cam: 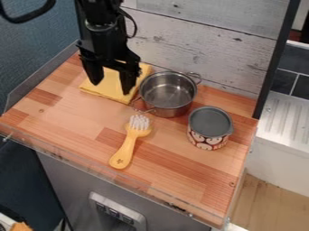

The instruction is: Move the brush to the top left of the table on the cloth

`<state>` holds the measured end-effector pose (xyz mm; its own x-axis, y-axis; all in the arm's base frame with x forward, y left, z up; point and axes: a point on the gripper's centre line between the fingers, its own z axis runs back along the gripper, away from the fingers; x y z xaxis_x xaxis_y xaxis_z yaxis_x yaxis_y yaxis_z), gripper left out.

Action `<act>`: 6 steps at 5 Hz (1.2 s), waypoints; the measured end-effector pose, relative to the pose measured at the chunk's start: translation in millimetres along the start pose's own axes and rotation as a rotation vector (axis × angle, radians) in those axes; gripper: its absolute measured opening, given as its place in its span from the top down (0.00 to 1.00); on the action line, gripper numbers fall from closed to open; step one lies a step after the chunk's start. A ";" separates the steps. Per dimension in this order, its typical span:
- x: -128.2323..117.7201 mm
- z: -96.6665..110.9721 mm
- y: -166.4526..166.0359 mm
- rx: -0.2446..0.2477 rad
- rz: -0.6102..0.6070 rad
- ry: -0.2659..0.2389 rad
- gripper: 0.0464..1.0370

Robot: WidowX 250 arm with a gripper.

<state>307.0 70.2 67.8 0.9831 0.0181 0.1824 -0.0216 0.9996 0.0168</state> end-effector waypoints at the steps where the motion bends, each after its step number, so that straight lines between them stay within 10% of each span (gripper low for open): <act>1: -24.4 -12.5 -25.7 -0.034 -0.030 0.038 0.04; 5: -27.5 -73.4 -46.0 0.034 0.046 0.088 0.07; 6: -32.8 -71.8 -45.8 0.042 0.036 0.088 0.25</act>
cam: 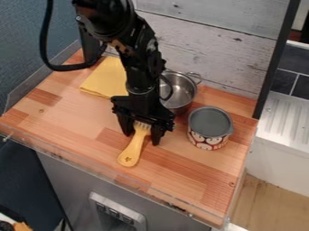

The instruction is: Move the brush to the top left of the table on the cloth

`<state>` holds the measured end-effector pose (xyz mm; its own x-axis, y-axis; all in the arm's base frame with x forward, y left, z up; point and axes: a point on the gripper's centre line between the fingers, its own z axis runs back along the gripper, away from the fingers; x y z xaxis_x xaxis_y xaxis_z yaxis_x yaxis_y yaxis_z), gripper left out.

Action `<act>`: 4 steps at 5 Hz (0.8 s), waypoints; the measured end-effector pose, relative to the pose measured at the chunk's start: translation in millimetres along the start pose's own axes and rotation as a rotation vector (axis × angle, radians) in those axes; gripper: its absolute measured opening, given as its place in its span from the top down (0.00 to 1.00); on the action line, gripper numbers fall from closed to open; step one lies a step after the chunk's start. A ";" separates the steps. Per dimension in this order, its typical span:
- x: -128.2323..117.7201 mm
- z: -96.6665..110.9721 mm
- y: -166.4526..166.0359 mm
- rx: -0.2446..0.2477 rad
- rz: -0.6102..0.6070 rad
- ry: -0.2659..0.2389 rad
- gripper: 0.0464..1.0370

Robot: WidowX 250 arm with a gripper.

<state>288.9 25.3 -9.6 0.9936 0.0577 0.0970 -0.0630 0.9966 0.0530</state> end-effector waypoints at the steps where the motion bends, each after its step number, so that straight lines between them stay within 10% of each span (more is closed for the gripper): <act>1: -10.8 5.5 -2.6 0.002 -0.028 0.007 0.26; 4: 30.6 61.9 66.6 -0.028 0.075 -0.044 0.26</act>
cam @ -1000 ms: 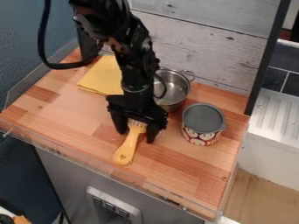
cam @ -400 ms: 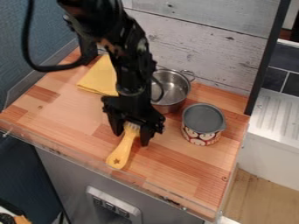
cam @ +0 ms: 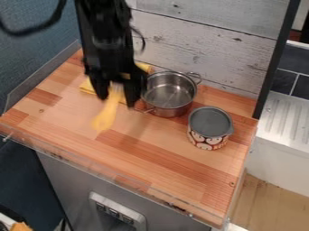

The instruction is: Move the brush to the top left of the table on the cloth

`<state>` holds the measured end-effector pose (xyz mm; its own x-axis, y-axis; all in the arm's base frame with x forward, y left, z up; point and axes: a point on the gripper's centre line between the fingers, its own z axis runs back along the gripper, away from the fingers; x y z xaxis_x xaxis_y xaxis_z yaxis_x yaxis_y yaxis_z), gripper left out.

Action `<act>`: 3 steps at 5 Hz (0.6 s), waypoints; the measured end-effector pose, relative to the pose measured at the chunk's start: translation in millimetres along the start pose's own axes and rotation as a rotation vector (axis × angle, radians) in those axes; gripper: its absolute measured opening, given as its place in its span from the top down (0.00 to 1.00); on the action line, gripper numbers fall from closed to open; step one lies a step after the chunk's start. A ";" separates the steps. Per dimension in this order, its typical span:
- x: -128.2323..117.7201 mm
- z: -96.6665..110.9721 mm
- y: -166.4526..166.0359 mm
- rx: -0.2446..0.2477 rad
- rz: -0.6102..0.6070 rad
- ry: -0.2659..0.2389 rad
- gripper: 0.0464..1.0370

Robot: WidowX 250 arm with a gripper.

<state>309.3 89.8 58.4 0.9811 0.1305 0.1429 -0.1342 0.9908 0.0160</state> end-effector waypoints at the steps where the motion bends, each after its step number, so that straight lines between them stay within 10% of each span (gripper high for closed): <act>1: 28.5 -12.4 33.8 0.027 0.034 0.020 0.26; 3: 76.0 -49.2 57.3 0.056 0.047 0.023 0.26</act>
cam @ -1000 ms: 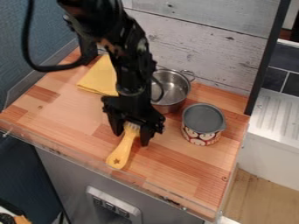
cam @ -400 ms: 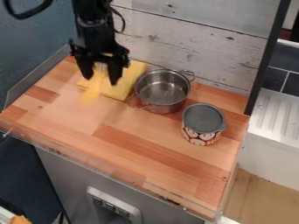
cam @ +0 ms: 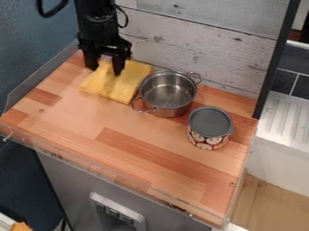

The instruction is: Move the brush to the top left of the table on the cloth

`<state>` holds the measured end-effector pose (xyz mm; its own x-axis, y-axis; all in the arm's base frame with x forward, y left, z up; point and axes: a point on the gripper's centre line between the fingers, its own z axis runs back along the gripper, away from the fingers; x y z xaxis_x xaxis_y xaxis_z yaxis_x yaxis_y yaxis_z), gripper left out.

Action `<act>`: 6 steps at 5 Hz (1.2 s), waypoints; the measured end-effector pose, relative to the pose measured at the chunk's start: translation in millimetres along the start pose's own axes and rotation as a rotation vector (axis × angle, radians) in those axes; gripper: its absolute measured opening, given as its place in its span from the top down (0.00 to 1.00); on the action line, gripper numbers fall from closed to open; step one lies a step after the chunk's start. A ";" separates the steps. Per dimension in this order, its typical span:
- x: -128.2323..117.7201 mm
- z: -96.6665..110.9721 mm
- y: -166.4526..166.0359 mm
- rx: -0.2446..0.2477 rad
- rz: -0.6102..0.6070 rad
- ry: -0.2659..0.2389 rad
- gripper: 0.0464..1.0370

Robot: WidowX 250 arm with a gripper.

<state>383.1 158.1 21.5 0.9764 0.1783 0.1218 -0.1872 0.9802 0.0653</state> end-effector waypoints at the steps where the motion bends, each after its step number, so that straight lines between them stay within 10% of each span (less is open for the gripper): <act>1: 7.4 -13.0 2.9 0.008 0.009 0.025 0.21; 2: 9.2 -11.4 3.1 0.010 0.011 0.026 0.02; 6: -1.7 28.5 -3.5 0.004 -0.057 0.034 0.04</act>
